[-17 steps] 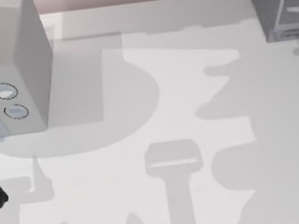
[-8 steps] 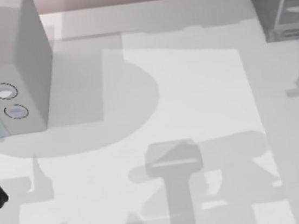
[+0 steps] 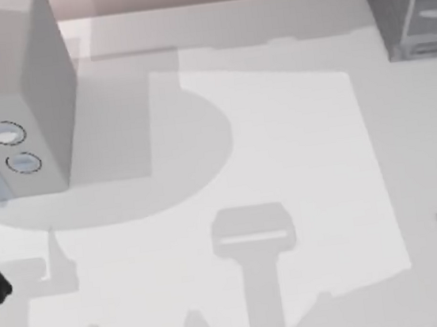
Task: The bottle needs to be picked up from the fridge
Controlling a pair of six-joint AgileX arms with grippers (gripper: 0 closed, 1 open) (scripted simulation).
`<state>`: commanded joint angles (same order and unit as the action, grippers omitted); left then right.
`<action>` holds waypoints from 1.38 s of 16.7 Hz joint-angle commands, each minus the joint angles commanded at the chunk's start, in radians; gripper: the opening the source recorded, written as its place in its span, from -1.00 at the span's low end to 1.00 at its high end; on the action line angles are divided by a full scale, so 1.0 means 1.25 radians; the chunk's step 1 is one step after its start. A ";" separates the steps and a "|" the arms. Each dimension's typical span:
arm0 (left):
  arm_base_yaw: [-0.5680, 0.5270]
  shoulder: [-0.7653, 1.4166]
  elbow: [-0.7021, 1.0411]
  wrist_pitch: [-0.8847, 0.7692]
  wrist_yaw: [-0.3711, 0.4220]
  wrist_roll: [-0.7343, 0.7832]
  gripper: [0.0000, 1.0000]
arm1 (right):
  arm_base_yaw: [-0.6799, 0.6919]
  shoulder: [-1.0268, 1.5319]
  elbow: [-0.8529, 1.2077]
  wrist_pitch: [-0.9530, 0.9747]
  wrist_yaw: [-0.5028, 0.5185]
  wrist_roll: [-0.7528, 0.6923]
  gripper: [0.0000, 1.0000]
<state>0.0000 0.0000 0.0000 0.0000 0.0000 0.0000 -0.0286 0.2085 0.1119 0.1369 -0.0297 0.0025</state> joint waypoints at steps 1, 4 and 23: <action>0.000 0.000 0.000 0.000 0.000 0.000 1.00 | 0.006 -0.049 -0.025 -0.030 0.006 -0.001 -1.00; 0.000 0.000 0.000 0.000 0.000 0.000 1.00 | 0.020 -0.145 -0.077 -0.094 0.020 -0.002 -1.00; 0.000 0.000 0.000 0.000 0.000 0.000 1.00 | 0.505 0.433 0.271 0.392 0.361 -0.022 -1.00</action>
<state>0.0000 0.0000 0.0000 0.0000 0.0000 0.0000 0.6027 0.7493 0.4506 0.6271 0.4210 -0.0250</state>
